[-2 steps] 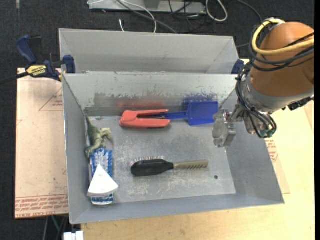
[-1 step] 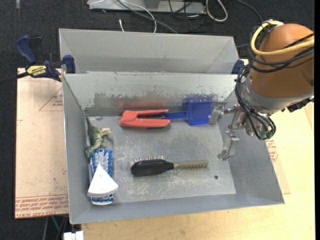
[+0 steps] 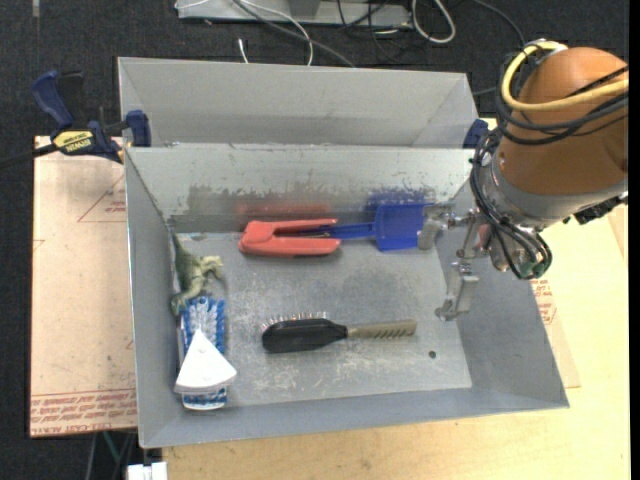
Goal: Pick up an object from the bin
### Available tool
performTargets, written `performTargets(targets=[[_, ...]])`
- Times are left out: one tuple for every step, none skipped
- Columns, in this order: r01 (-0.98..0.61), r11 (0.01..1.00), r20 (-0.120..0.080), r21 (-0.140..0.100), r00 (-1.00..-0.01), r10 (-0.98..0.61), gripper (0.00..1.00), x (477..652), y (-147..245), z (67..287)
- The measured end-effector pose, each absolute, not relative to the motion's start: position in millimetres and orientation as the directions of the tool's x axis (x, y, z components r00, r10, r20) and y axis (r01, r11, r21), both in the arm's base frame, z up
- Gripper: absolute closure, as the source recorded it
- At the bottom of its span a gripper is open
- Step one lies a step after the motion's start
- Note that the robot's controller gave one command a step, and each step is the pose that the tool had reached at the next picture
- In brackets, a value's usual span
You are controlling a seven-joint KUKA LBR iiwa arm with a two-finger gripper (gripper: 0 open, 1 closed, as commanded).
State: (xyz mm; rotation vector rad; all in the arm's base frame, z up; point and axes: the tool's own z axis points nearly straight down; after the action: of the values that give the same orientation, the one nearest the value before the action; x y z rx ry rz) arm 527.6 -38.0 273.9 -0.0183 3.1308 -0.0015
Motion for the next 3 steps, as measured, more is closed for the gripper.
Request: performTargets(targets=[[-0.121,0.993,-0.009,0.0,-0.993,-0.121,0.0,530.3,8.1,190.5],[-0.131,0.991,-0.012,-0.002,-0.991,-0.131,0.0,532.1,16.5,187.3],[-0.285,0.958,-0.01,-0.002,-0.958,-0.285,0.0,527.5,17.7,174.9]])
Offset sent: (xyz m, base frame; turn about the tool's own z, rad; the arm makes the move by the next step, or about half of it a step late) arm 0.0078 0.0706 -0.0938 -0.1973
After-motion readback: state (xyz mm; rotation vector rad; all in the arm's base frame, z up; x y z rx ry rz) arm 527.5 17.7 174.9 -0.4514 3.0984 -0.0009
